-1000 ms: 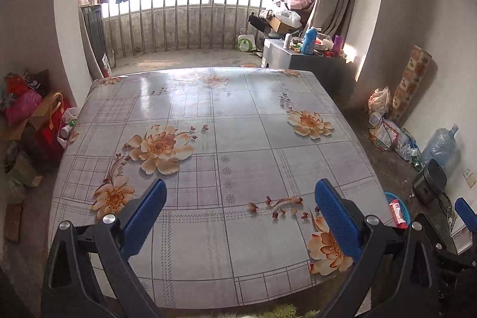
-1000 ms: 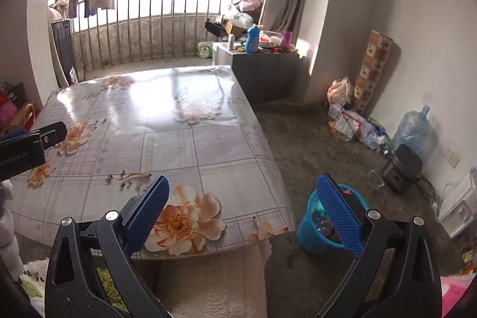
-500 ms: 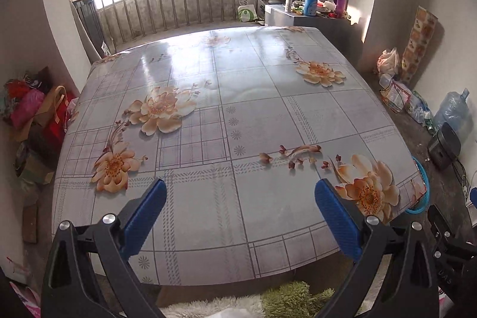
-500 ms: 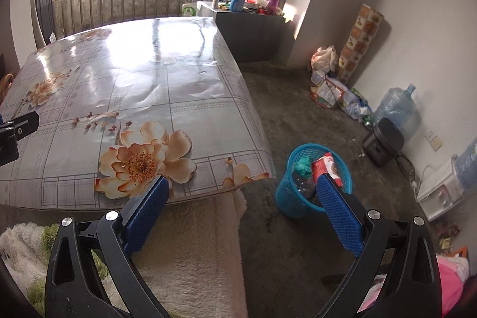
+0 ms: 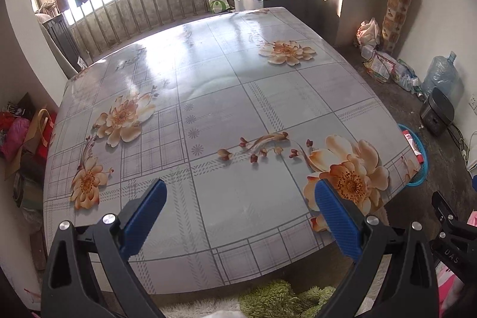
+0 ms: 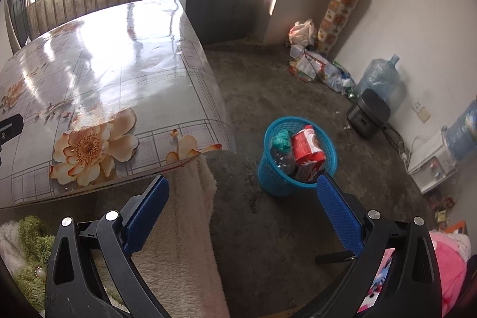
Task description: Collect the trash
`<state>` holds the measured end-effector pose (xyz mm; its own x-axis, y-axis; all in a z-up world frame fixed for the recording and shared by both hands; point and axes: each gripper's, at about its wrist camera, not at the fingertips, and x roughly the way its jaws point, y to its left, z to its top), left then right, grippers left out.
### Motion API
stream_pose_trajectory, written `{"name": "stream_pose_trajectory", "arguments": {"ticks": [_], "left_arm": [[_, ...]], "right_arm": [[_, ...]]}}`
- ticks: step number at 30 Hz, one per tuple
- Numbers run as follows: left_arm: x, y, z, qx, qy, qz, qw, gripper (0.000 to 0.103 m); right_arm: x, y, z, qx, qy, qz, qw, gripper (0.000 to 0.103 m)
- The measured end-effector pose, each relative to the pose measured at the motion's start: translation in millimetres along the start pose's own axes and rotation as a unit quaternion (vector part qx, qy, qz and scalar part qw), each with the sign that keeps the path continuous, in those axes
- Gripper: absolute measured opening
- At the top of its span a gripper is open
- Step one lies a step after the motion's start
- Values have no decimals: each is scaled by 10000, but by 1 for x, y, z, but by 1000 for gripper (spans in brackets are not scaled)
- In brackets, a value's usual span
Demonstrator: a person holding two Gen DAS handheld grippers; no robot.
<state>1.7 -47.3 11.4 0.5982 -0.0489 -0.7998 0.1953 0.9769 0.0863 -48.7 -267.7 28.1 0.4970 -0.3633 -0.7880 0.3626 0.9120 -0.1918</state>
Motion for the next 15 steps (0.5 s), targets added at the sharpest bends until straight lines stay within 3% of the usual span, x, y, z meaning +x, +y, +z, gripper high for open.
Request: {"name": "stream_pose_trajectory", "arguments": {"ticks": [15], "left_arm": [[0, -13, 9, 111, -49, -129, 9998, 97]], "right_arm": [[0, -12, 3, 43, 5, -34, 10000, 95]]}}
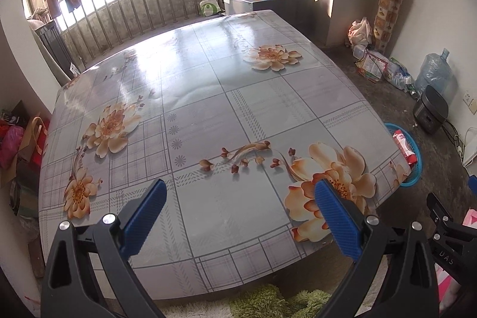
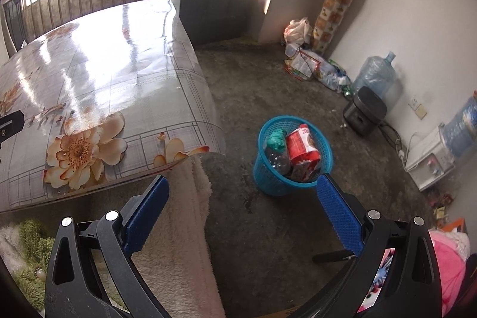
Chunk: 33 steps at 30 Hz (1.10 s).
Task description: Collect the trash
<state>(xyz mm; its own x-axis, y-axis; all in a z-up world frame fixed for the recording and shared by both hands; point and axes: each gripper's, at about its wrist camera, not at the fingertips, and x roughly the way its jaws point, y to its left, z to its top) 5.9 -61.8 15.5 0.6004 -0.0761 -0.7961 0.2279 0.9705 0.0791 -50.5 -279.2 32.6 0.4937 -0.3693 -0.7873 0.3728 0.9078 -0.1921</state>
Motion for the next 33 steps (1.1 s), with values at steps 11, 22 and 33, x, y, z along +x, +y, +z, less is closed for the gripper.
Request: {"name": "stream_pose_trajectory", "arguments": {"ticks": [11, 22, 33], "left_arm": [[-3, 5, -4, -61, -13, 19, 10000, 97], [-5, 6, -6, -71, 2, 56, 10000, 97], [-5, 5, -6, -29, 14, 68, 10000, 97]], "right_arm": [[-6, 0, 2, -11, -71, 6, 10000, 95], [-6, -3, 2, 86, -92, -14, 9999, 95], [-5, -3, 1, 141, -88, -19, 9999, 95]]}}
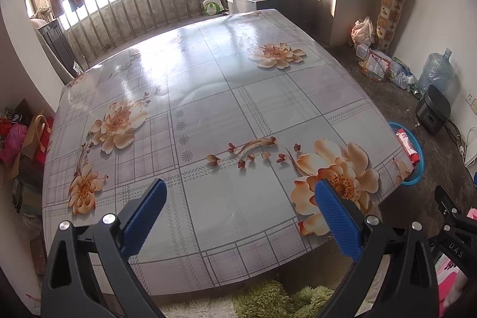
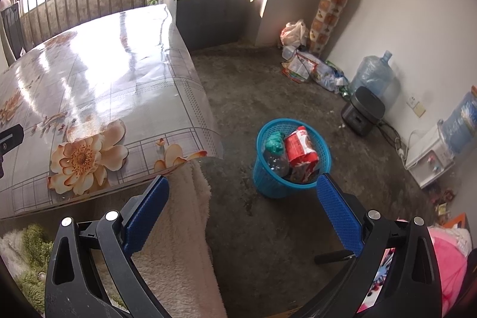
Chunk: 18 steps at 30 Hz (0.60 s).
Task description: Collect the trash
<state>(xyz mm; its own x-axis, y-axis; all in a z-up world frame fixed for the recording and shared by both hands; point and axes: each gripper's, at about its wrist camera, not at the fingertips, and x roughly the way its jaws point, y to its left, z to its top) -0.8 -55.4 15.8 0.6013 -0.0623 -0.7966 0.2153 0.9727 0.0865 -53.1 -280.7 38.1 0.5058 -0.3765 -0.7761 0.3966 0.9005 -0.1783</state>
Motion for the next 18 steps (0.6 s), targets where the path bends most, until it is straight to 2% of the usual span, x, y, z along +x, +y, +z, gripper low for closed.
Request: {"name": "stream_pose_trajectory", "arguments": {"ticks": [18], "left_arm": [[1, 0, 1, 7, -5, 14, 10000, 97]], "right_arm": [[-1, 3, 1, -4, -40, 15, 10000, 95]]}}
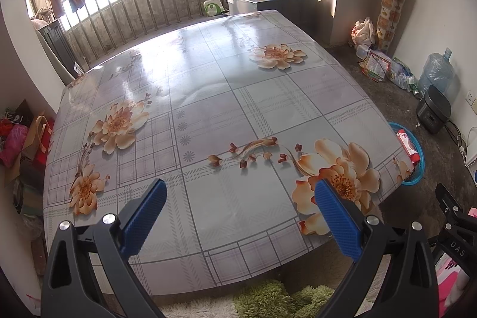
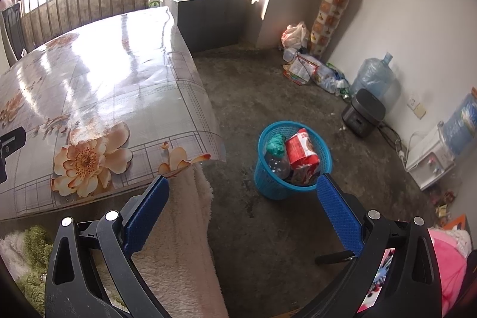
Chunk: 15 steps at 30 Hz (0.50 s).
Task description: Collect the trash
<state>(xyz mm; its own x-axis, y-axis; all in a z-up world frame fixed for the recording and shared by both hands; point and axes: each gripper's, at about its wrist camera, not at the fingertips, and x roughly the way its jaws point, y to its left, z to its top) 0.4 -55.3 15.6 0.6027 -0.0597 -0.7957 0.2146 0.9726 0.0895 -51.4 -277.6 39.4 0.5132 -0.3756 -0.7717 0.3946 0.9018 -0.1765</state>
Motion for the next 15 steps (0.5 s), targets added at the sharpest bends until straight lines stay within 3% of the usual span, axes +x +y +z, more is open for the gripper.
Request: {"name": "stream_pose_trajectory", "arguments": {"ticks": [15], "left_arm": [[-1, 2, -1, -13, 9, 5, 10000, 97]], "right_arm": [[0, 2, 0, -17, -10, -3, 10000, 95]]}}
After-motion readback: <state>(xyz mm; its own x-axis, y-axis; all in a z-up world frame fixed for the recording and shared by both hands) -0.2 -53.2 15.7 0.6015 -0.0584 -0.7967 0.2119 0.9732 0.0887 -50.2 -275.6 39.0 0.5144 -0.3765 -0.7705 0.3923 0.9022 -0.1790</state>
